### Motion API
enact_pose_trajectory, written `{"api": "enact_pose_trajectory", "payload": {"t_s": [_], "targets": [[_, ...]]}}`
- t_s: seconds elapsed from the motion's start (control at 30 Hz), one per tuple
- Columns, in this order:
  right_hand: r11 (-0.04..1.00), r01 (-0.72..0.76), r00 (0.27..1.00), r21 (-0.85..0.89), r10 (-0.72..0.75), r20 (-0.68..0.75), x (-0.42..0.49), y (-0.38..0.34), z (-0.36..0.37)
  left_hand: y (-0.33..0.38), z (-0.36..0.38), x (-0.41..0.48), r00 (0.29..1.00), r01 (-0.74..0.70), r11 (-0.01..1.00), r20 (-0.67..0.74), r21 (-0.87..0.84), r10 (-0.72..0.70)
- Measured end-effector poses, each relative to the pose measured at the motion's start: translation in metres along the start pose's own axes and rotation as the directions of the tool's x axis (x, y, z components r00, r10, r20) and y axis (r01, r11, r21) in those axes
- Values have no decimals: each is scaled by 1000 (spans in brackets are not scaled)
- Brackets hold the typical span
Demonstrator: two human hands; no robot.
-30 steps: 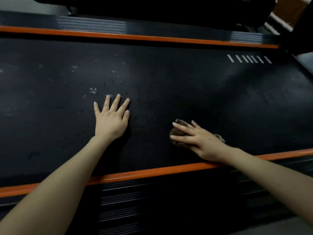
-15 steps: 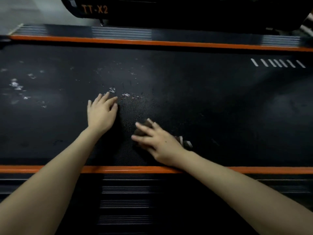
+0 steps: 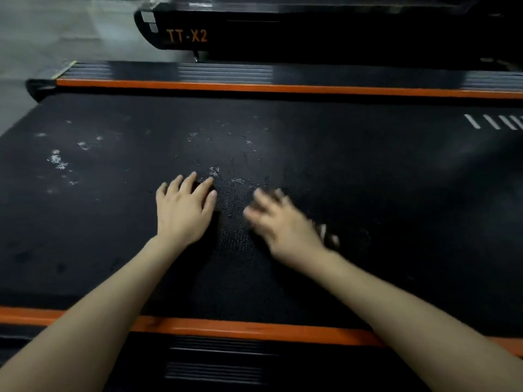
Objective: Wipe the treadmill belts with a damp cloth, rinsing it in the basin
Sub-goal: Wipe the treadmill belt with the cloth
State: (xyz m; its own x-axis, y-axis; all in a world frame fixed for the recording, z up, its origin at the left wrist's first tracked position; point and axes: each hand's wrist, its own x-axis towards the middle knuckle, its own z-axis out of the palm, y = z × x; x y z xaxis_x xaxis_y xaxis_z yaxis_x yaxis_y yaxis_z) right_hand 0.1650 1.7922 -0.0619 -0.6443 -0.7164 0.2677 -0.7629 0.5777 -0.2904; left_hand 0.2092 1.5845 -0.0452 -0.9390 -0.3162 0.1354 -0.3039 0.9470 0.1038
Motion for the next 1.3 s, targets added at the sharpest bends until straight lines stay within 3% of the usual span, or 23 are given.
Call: {"api": "enact_pose_trajectory", "payload": {"t_s": [0.07,0.17,0.2,0.27,0.37,0.43,0.47,0.57,0.7,0.77,0.83,0.87,0.9,0.93,0.97,1.0,1.03,1.1,1.17,1.2,1.23,1.27,1.3], "targets": [[983,176,979,58,-181,93,-28,-25,0,-3,1,23,1000,0,1000,28,-4,1],[975,214,966,54,-219,140,-32,-1,-15,-6,6,51,996,-37,999,76,-4,37],[986,164,980,7,-164,112,-25,16,-18,-6,7,59,995,-58,998,82,-2,58],[994,-92,996,-58,92,-5,-3,56,-28,-8,10,71,991,-87,996,98,-5,87],[863,-505,861,-18,502,-81,35,81,-36,-10,15,79,987,-103,994,121,-17,105],[827,-561,826,-38,557,-91,50,75,-26,-7,21,78,984,-102,994,141,-28,105],[853,-517,855,-65,511,-88,50,66,-19,-6,24,76,985,-103,994,139,-26,106],[981,-179,984,-79,178,-14,22,20,-3,-6,27,76,988,-108,994,109,-29,110],[984,169,963,54,-177,204,-14,-3,-21,-10,27,73,989,-122,991,74,-48,126],[977,212,956,-18,-204,211,0,34,-25,-10,27,74,989,-126,990,75,-58,130],[996,-72,994,-58,76,79,31,83,-31,-9,26,74,988,-119,991,89,-65,125],[953,-299,954,-54,299,-2,50,101,-36,-8,27,74,988,-116,991,98,-63,122],[859,-510,860,-35,508,-53,69,113,-39,-8,27,74,988,-112,992,98,-60,117],[775,-632,772,-11,629,-91,84,113,-37,-8,28,75,989,-107,992,94,-59,113],[745,-667,742,-15,663,-99,97,105,-32,-8,28,75,990,-106,993,92,-61,111],[776,-629,776,-44,624,-98,105,89,-23,-8,28,75,989,-106,992,95,-65,112],[859,-508,860,-66,503,-84,106,66,-10,-9,28,74,989,-107,992,93,-70,113],[989,-136,990,-59,138,22,84,10,14,-9,28,75,990,-110,991,74,-80,116],[992,129,976,17,-130,176,52,-18,13,-10,28,74,991,-110,990,69,-88,117],[980,197,960,21,-198,199,47,-4,5,-10,28,74,991,-111,990,70,-88,117],[974,220,962,-46,-209,177,47,21,-2,-10,28,74,990,-112,990,74,-85,118],[988,133,982,-77,-121,147,51,50,-9,-10,28,73,990,-112,990,82,-82,119],[995,-45,996,-92,51,70,58,82,-17,-10,28,74,989,-108,991,90,-80,115]]}}
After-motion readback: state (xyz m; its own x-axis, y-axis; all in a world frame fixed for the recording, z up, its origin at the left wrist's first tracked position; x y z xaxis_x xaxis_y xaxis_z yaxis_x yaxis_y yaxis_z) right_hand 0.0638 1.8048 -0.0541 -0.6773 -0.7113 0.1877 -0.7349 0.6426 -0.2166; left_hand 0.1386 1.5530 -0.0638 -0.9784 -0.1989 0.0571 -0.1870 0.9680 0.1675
